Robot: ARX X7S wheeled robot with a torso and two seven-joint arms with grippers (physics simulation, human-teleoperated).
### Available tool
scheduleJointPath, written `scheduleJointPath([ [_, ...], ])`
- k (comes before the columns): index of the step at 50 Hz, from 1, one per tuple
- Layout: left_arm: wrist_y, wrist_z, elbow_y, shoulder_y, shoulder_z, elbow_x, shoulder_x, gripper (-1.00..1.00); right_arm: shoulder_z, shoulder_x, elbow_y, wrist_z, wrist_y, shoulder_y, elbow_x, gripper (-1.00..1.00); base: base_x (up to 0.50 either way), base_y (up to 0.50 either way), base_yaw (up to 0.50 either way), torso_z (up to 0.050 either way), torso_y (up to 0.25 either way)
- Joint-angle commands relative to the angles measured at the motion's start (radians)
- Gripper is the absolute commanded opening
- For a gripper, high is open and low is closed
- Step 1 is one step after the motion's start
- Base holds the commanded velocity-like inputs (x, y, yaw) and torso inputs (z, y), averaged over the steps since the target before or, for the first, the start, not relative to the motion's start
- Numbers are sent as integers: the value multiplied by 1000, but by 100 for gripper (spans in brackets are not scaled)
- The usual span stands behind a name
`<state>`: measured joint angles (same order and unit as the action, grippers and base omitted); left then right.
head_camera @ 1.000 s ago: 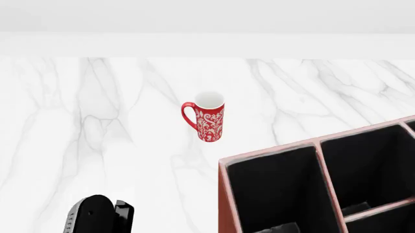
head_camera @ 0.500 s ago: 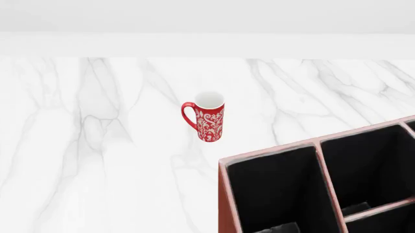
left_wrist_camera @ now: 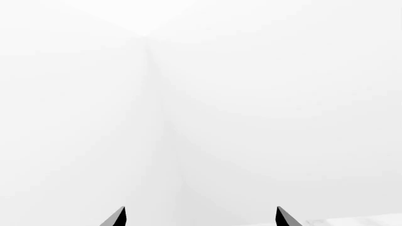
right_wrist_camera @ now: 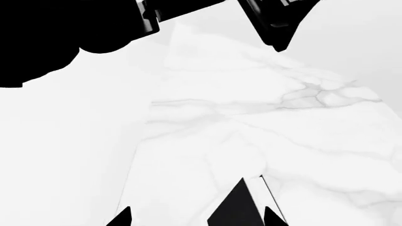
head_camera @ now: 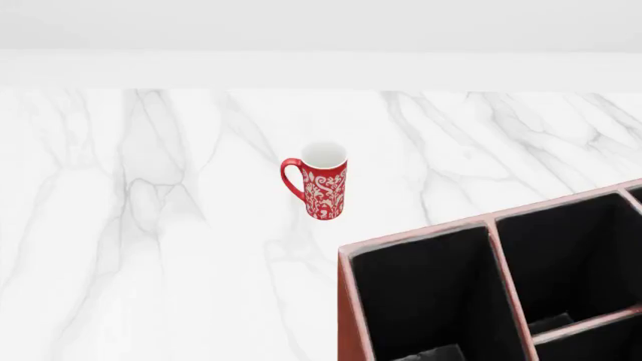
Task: Pick up the book and place it in the left compartment of the caddy.
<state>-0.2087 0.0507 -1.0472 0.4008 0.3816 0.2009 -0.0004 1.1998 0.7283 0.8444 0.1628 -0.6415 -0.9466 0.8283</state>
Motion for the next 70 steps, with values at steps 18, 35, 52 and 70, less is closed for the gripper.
scheduleJointPath([
  [18,-10,0,0,-7,-14,14,0,100,-30,148,22,-3,72,36,-8,100,0,0,0,0,0],
  [35,-16,-3,0,-12,-15,21,0,100,-51,188,-60,7,147,74,-25,100,0,0,0,0,0],
  [52,-25,-6,0,-20,-21,29,0,100,-66,161,-246,35,207,106,-34,100,0,0,0,0,0],
  [70,-47,-16,0,-39,-34,45,0,100,-71,70,-400,55,217,92,-47,100,0,0,0,0,0],
])
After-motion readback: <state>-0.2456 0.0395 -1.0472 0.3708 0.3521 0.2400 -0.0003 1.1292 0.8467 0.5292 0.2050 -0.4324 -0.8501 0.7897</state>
